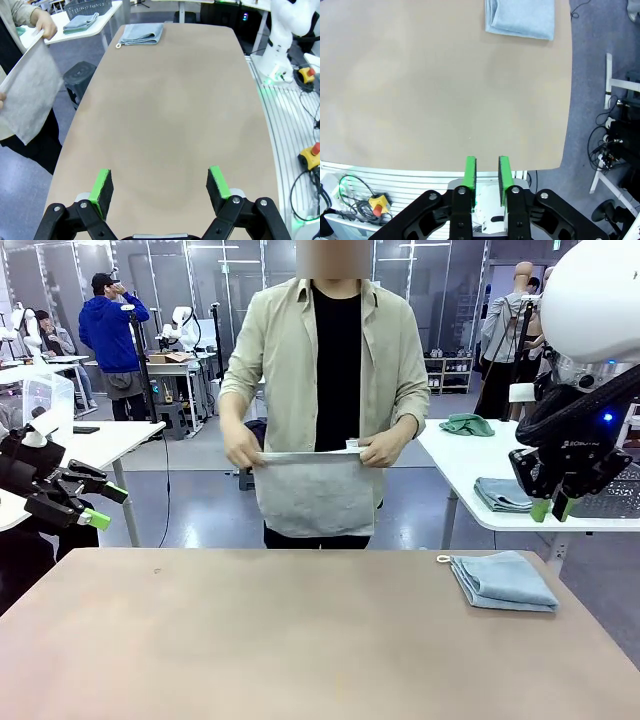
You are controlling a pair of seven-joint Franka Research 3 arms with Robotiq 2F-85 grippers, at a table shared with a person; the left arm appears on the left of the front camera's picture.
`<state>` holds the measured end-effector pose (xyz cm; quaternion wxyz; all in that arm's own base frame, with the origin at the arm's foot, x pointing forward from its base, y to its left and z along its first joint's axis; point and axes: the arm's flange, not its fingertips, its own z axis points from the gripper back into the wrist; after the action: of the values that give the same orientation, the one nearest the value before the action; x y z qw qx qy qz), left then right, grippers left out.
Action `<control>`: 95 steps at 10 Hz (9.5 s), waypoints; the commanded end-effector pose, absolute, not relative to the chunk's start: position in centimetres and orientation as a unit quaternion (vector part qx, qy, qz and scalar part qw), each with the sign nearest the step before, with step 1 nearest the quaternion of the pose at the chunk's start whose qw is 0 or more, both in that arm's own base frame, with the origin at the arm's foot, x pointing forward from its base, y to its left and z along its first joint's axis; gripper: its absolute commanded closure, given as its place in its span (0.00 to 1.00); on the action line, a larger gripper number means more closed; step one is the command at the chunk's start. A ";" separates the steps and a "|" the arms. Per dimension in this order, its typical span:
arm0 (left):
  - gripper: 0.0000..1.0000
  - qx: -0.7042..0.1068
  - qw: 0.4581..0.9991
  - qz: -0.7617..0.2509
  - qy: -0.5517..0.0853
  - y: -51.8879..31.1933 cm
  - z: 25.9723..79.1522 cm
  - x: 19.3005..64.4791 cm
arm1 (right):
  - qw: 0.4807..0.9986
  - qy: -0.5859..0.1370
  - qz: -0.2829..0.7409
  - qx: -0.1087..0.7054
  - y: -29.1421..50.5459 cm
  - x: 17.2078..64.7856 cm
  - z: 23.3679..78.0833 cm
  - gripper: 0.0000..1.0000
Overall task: Fold the towels and place them in the basket.
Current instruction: When a person lays out a Towel with hook on the table, fold it in half twice.
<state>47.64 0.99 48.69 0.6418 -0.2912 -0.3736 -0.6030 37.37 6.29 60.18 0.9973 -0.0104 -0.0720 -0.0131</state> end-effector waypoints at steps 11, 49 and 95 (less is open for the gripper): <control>0.05 -0.290 0.637 -0.607 -0.377 1.0 48.7 47.6 | 0.996 -0.085 -0.019 0.016 6.3 36.3 61.2 0.03; 0.00 0.011 0.691 -0.723 -0.017 -23.8 46.9 37.4 | 0.702 -0.018 0.712 0.008 28.4 37.3 47.0 0.00; 0.20 0.020 0.688 -0.724 -0.045 -21.4 29.4 37.8 | 0.702 -0.009 0.712 -0.016 28.5 39.6 28.2 0.20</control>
<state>37.76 -21.55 30.02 0.6968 0.0050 -0.0364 -0.7163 39.80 28.33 28.43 0.7011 -0.0034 -0.0090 0.7130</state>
